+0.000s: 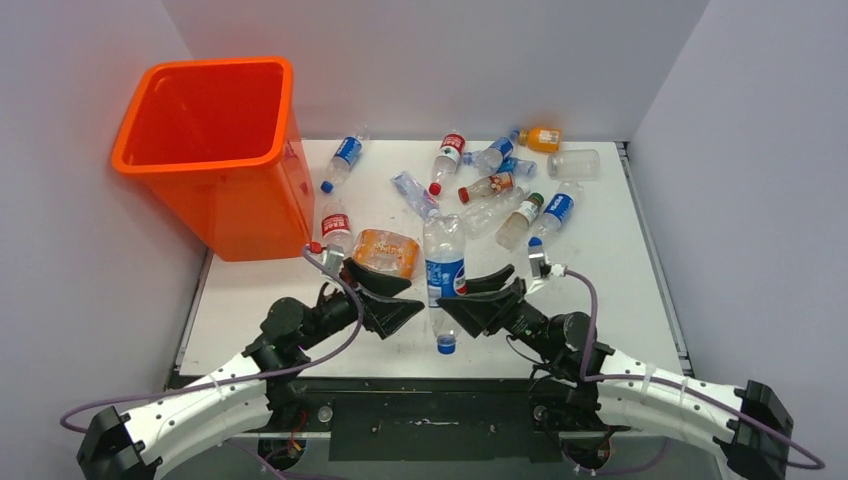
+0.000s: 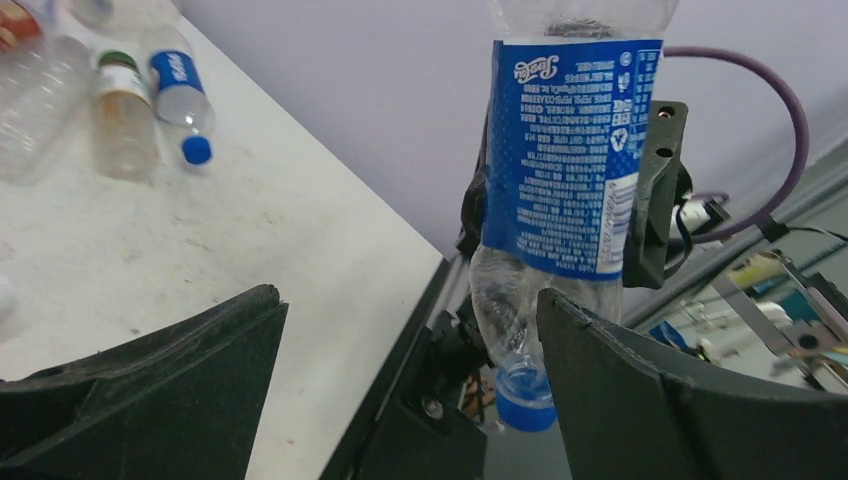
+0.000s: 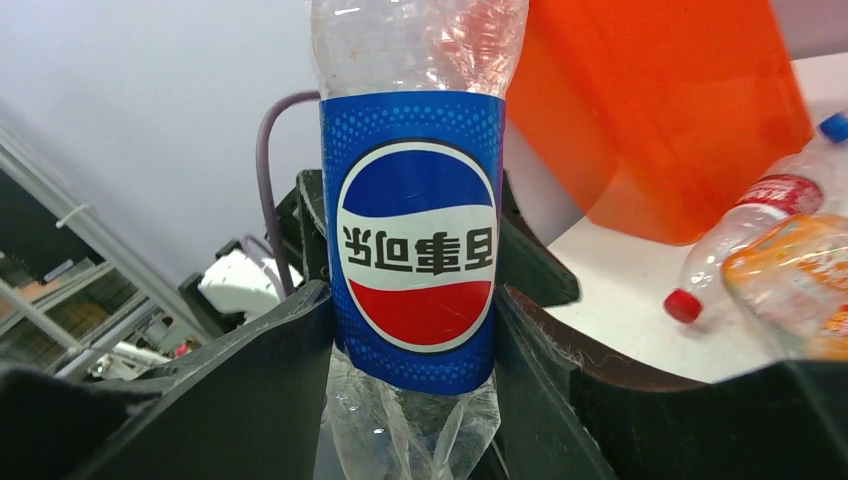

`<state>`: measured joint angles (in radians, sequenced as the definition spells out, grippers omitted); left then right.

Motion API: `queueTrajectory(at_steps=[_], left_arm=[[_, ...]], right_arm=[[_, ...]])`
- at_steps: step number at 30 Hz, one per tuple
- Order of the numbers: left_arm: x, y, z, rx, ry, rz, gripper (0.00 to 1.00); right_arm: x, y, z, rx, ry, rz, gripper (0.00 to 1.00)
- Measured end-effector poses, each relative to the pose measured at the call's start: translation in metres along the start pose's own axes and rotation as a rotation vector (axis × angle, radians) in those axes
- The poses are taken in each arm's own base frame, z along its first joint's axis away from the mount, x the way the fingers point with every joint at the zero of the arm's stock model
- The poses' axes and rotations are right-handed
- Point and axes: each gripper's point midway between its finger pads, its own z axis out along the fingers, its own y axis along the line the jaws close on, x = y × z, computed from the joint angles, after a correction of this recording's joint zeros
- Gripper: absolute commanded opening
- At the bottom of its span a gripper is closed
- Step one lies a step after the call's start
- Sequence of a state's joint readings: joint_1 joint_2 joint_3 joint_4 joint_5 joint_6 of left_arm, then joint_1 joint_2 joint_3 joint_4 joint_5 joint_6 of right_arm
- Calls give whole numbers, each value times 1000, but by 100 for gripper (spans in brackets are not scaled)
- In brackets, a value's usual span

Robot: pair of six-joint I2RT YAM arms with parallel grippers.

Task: Put the plastic bottles in the bin
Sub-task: Pick up the plastic bottle at the center of the board.

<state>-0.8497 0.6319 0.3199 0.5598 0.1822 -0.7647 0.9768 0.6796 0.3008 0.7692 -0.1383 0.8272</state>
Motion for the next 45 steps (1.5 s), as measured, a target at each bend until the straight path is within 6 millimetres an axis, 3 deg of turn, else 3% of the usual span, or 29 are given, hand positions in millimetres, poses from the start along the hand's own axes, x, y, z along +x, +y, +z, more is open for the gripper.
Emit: queueTrajectory(at_steps=[4, 11, 19, 24, 33, 34, 39, 45], left_arm=[[17, -17, 3, 71, 58, -22, 96], [9, -42, -1, 160, 23, -4, 96], [19, -48, -13, 217, 12, -11, 96], [19, -52, -13, 241, 2, -20, 96], [58, -56, 1, 237, 134, -26, 99], [60, -58, 2, 242, 139, -21, 95], [60, -65, 5, 258, 136, 7, 56], [60, -59, 8, 230, 128, 41, 31]], right_arm=[[23, 16, 8, -41, 14, -16, 40], [5, 32, 18, -83, -125, -27, 39], [-5, 10, 16, 16, -210, -49, 38], [-10, 8, 16, 27, -239, -50, 38], [2, 8, 20, 22, -214, -40, 38], [2, 9, 20, 19, -215, -38, 38], [3, 11, 19, 14, -212, -36, 39], [0, 16, 18, -2, -218, -28, 39]])
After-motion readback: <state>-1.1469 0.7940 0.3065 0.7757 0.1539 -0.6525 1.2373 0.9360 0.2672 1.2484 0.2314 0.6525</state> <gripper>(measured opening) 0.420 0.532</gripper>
